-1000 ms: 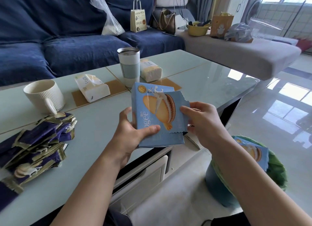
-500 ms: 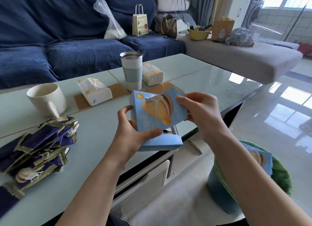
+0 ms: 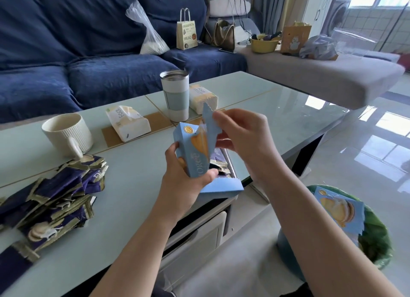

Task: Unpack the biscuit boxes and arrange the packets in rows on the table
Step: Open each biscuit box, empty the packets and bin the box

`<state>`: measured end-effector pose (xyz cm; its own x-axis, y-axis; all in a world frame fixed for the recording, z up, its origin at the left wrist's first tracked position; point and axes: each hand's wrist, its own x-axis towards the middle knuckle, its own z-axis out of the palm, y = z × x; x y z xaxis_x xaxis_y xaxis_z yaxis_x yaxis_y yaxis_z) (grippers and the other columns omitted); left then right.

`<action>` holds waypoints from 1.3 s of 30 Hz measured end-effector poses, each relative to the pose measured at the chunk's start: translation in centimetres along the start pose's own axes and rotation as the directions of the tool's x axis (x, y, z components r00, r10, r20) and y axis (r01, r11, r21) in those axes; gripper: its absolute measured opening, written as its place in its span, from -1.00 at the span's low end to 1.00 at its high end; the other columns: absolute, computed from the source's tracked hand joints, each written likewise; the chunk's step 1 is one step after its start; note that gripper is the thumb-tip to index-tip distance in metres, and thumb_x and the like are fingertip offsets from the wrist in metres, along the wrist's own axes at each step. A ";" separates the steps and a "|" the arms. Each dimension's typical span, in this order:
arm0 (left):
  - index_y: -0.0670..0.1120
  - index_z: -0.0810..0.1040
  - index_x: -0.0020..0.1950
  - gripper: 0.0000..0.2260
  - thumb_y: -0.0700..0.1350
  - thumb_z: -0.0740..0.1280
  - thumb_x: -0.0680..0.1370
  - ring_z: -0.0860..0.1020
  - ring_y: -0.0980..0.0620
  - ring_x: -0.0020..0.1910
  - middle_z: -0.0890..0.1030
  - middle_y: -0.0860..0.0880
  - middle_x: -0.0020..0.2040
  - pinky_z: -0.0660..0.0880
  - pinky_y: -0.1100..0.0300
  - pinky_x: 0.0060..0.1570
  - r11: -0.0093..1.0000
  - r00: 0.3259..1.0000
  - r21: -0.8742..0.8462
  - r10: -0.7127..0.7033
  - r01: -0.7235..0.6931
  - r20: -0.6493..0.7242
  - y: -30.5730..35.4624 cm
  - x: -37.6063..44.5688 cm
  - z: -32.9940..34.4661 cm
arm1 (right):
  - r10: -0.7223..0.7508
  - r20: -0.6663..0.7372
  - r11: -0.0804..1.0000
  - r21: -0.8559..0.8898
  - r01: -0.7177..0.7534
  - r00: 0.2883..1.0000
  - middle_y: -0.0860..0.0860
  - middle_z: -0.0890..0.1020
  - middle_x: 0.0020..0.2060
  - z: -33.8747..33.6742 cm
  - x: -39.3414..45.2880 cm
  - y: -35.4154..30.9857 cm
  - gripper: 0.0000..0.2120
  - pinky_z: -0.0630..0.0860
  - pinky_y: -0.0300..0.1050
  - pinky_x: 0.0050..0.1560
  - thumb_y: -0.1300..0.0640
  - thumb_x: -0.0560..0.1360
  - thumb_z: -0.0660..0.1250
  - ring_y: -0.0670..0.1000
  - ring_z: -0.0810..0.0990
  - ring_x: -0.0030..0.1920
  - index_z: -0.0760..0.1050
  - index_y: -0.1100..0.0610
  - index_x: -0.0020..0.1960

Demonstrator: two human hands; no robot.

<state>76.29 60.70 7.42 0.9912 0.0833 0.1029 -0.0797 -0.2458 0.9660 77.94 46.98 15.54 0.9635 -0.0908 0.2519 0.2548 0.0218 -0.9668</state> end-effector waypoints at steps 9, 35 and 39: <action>0.12 0.42 0.30 -0.62 -0.15 0.35 0.53 0.55 0.31 -0.16 0.60 0.27 -0.10 0.41 0.51 -0.28 0.989 1.000 -0.148 0.007 -0.006 0.006 0.5 0.0 -0.7 | 0.197 -0.120 0.939 -0.261 -0.222 0.973 0.08 0.70 -0.28 -2.2 1.0 2.5 -0.83 0.66 0.00 -0.04 0.25 0.51 0.29 0.11 0.70 -0.18 0.63 0.14 -0.19; 0.05 0.61 0.11 -0.83 -0.17 0.34 0.58 0.63 0.23 0.03 0.70 0.18 0.01 0.48 0.46 -0.11 0.930 0.993 -0.354 0.069 -0.097 -0.092 1.1 -2.1 -5.5 | 0.381 0.030 0.798 -0.515 -0.312 0.924 0.13 0.62 -0.08 6.2 0.2 0.8 -0.63 0.65 0.17 -0.11 0.09 0.36 0.46 0.14 0.59 -0.15 0.49 0.21 0.10; -0.03 0.58 0.20 -0.79 -0.17 0.36 0.57 0.63 0.24 0.01 0.70 0.17 0.00 0.48 0.48 -0.14 0.933 0.987 -0.342 0.059 -0.108 -0.150 1.0 -2.4 -7.8 | 0.370 0.095 0.831 -0.478 -0.284 0.924 0.14 0.60 -0.16 8.6 -0.2 0.5 -0.65 0.62 0.20 -0.14 0.14 0.35 0.48 0.13 0.56 -0.22 0.51 0.24 0.07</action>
<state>72.96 67.79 9.95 0.9576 0.2129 0.1939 -0.2173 0.0920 0.9718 78.63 55.56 15.39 0.9925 0.0190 -0.1211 -0.1010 -0.4321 -0.8961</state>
